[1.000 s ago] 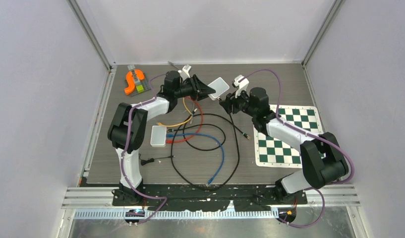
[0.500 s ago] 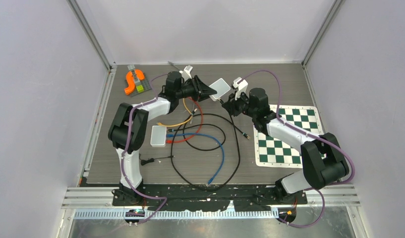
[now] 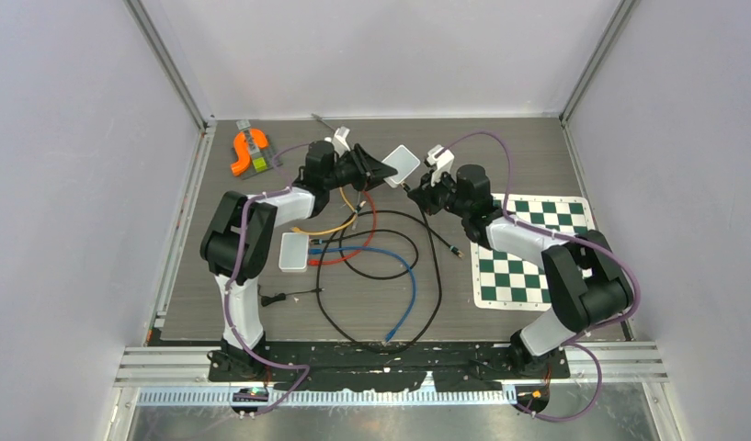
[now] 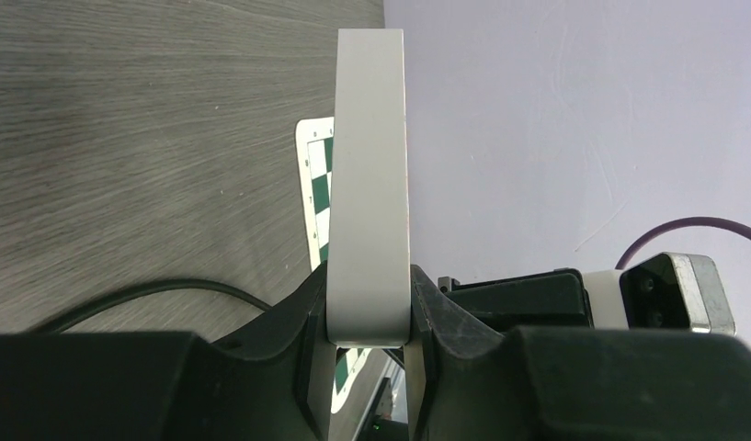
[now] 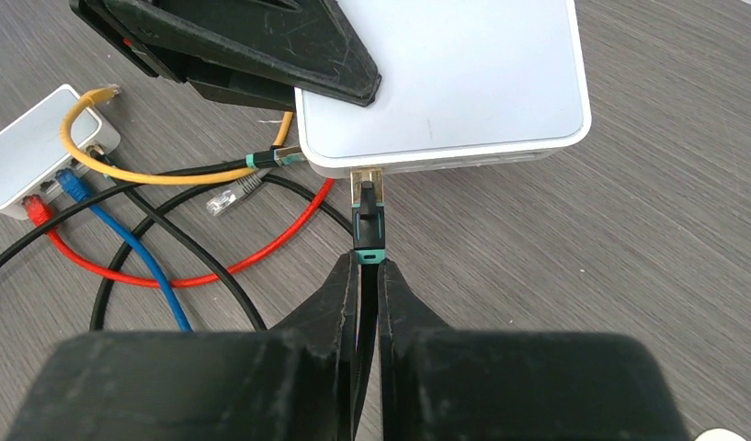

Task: Insert the plug into the switch port
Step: Insert the connector into the switch port.

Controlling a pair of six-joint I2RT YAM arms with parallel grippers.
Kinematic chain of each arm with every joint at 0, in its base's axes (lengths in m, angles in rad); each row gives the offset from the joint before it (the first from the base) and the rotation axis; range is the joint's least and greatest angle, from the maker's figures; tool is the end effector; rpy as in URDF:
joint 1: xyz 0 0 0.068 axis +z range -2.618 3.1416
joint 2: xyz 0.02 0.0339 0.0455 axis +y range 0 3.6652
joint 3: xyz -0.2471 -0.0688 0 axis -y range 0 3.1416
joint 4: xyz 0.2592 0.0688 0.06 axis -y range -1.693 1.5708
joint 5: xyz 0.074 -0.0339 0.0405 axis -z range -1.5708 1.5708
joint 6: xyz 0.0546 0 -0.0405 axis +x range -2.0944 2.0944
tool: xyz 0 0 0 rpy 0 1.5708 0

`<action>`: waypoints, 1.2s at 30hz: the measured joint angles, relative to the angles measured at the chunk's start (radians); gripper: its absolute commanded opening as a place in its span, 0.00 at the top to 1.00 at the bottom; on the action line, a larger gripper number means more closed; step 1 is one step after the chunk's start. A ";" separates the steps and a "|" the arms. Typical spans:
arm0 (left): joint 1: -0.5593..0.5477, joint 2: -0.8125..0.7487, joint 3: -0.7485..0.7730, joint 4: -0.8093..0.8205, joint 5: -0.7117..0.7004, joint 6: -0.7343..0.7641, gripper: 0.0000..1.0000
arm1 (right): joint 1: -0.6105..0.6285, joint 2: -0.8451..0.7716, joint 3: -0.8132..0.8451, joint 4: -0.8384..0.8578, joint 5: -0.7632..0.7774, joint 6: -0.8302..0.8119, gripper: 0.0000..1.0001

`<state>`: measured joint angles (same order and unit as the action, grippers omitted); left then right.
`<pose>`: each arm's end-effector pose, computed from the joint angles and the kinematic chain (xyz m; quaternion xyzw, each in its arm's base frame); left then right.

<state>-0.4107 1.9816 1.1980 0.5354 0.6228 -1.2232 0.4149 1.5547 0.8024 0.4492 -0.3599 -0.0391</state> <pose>0.4084 -0.2126 0.1705 -0.1240 0.7645 -0.5917 0.2238 0.3269 0.1650 0.1899 -0.2817 0.7486 0.2505 0.5455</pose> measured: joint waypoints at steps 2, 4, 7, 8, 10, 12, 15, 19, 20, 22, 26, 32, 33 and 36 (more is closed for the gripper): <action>0.000 0.000 -0.016 0.026 -0.002 -0.003 1.00 | 0.000 0.008 0.000 0.007 -0.008 -0.010 0.95; 0.000 0.000 -0.038 0.060 -0.011 -0.005 1.00 | -0.001 0.023 0.002 0.014 -0.019 -0.014 0.95; 0.000 0.000 -0.065 0.093 -0.026 -0.004 1.00 | -0.006 0.050 0.005 0.041 -0.047 -0.015 0.95; 0.000 0.001 -0.073 0.106 -0.030 -0.004 1.00 | -0.010 0.061 0.005 0.053 -0.061 -0.016 0.95; 0.000 0.005 -0.086 0.129 -0.036 -0.005 1.00 | -0.019 0.082 0.007 0.072 -0.092 -0.016 0.95; -0.001 0.016 -0.091 0.151 -0.039 -0.008 1.00 | -0.026 0.099 0.008 0.092 -0.114 -0.016 0.95; -0.002 0.035 -0.090 0.175 -0.040 -0.010 1.00 | -0.039 0.128 0.008 0.127 -0.144 -0.014 0.95; -0.002 0.043 -0.081 0.151 -0.034 0.015 1.00 | -0.051 0.142 0.008 0.136 -0.184 -0.042 0.95; -0.002 0.043 -0.068 0.122 -0.024 0.036 1.00 | -0.055 0.142 0.008 0.129 -0.197 -0.061 0.95; -0.008 0.043 -0.037 0.069 -0.009 0.081 1.00 | -0.066 0.142 0.010 0.108 -0.225 -0.098 0.95; -0.024 0.043 0.005 0.000 0.012 0.154 1.00 | -0.094 0.138 0.014 0.071 -0.290 -0.197 0.95; -0.030 0.043 0.019 -0.031 0.034 0.188 1.00 | -0.097 0.132 0.014 0.038 -0.313 -0.270 0.95; -0.031 0.043 0.019 -0.029 0.033 0.188 1.00 | -0.097 0.131 0.014 0.039 -0.312 -0.272 0.95; -0.031 0.043 0.021 -0.031 0.032 0.188 0.87 | -0.097 0.131 0.014 0.040 -0.309 -0.265 0.95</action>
<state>-0.4412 2.0247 1.2190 0.5045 0.6548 -1.0351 0.3176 1.6855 0.8162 0.4889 -0.6693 -0.3042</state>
